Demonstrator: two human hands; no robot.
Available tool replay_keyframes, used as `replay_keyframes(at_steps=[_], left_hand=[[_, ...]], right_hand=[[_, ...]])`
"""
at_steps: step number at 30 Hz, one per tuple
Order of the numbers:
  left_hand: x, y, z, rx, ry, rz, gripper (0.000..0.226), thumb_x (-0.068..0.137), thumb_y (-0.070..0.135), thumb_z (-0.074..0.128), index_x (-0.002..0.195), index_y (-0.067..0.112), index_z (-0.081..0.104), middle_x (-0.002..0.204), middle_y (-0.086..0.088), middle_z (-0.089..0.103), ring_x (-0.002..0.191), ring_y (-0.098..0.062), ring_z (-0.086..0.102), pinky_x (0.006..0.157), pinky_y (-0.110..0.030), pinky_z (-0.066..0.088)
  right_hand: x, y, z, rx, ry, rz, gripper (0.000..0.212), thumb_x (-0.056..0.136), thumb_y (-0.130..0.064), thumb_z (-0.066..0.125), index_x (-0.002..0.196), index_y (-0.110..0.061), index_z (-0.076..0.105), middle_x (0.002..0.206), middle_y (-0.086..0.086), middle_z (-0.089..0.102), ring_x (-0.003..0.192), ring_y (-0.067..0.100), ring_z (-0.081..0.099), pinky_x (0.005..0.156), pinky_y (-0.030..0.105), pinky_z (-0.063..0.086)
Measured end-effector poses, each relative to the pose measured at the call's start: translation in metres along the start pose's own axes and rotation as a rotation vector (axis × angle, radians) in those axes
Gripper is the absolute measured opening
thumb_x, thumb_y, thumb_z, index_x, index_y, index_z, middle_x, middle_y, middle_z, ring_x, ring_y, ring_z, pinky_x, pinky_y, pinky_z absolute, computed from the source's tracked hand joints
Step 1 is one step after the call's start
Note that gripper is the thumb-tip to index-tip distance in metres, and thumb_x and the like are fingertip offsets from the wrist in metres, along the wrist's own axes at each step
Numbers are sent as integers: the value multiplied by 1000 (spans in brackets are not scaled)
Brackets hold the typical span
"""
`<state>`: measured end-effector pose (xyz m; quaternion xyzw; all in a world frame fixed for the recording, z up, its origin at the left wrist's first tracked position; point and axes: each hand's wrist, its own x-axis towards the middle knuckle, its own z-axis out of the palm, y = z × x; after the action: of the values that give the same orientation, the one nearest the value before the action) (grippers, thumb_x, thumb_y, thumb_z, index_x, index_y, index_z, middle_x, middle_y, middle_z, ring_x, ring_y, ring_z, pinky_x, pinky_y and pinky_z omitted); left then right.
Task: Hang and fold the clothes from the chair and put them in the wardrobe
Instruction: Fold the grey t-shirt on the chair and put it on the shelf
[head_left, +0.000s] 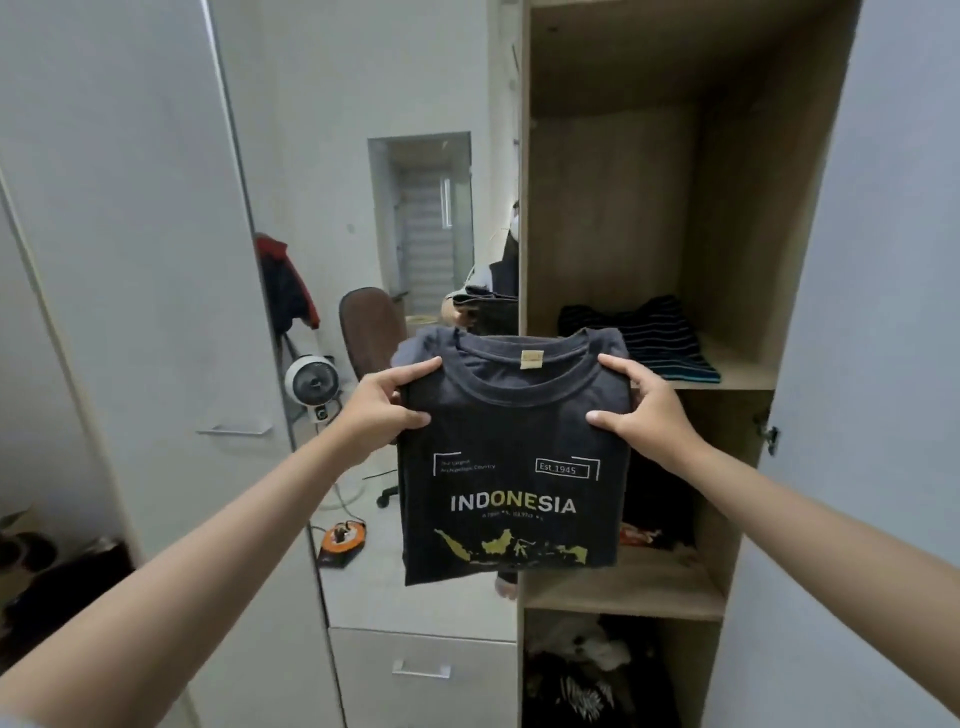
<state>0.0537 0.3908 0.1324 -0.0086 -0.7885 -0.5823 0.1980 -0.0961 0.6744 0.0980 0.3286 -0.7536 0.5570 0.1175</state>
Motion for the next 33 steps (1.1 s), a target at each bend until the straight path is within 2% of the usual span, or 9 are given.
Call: replay_keyframes(at_steps=[4, 8, 17, 20, 22, 25, 28, 30, 33], left_hand=[[59, 7, 30, 26, -57, 78, 67, 74, -20, 60, 128, 20, 57, 114, 1, 64, 96, -7, 65, 85, -30, 56], [123, 20, 63, 48, -87, 157, 66, 75, -18, 61, 128, 21, 57, 117, -2, 63, 103, -16, 64, 89, -36, 54], [256, 62, 144, 75, -100, 334, 63, 80, -13, 60, 133, 22, 53, 115, 7, 62, 102, -6, 61, 83, -23, 55], [300, 70, 164, 106, -43, 366, 65, 78, -16, 58, 132, 20, 54, 122, 3, 60, 111, -11, 58, 86, -24, 54], [331, 69, 172, 148, 24, 357, 67, 75, -16, 56, 130, 21, 56, 127, 1, 58, 116, -14, 56, 90, -26, 52], [370, 59, 179, 204, 137, 258, 66, 75, -13, 53, 128, 26, 57, 127, 0, 57, 109, -13, 57, 76, -12, 50], [398, 42, 186, 222, 185, 201, 65, 75, -15, 52, 130, 19, 56, 128, -6, 58, 106, -13, 56, 74, -9, 44], [413, 33, 189, 224, 191, 163, 64, 75, -17, 52, 131, 14, 55, 128, -8, 57, 101, -11, 53, 63, -1, 41], [433, 23, 193, 232, 211, 118, 64, 76, -18, 52, 131, 15, 55, 129, -9, 55, 99, -12, 51, 56, -1, 40]], right_hand=[[30, 14, -29, -176, 106, -11, 78, 69, -18, 83, 137, -21, 45, 136, 0, 48, 127, 17, 45, 107, 41, 41], [74, 24, -67, -256, 206, -28, 77, 70, -23, 83, 136, -20, 44, 137, 1, 47, 127, 18, 44, 108, 39, 39], [201, 58, -167, -249, 361, -122, 77, 66, -21, 86, 133, -16, 50, 137, 3, 50, 124, 19, 48, 107, 39, 40], [245, 78, -185, -215, 391, -124, 78, 62, -16, 87, 132, -15, 51, 135, 5, 52, 122, 18, 49, 108, 37, 39], [274, 94, -189, -196, 397, -114, 79, 60, -12, 88, 130, -14, 52, 132, 7, 54, 120, 20, 51, 107, 36, 40], [310, 118, -187, -168, 394, -54, 76, 60, -8, 87, 129, -13, 54, 130, 9, 55, 119, 23, 53, 104, 34, 42], [338, 137, -178, -158, 353, 30, 75, 63, -6, 85, 130, -13, 53, 133, 9, 53, 121, 23, 51, 104, 33, 42], [354, 147, -174, -168, 310, 80, 76, 64, -6, 85, 132, -14, 52, 135, 9, 51, 122, 23, 50, 103, 32, 42], [372, 160, -170, -164, 260, 133, 77, 64, -5, 85, 133, -14, 51, 136, 9, 50, 124, 24, 48, 101, 29, 41]])
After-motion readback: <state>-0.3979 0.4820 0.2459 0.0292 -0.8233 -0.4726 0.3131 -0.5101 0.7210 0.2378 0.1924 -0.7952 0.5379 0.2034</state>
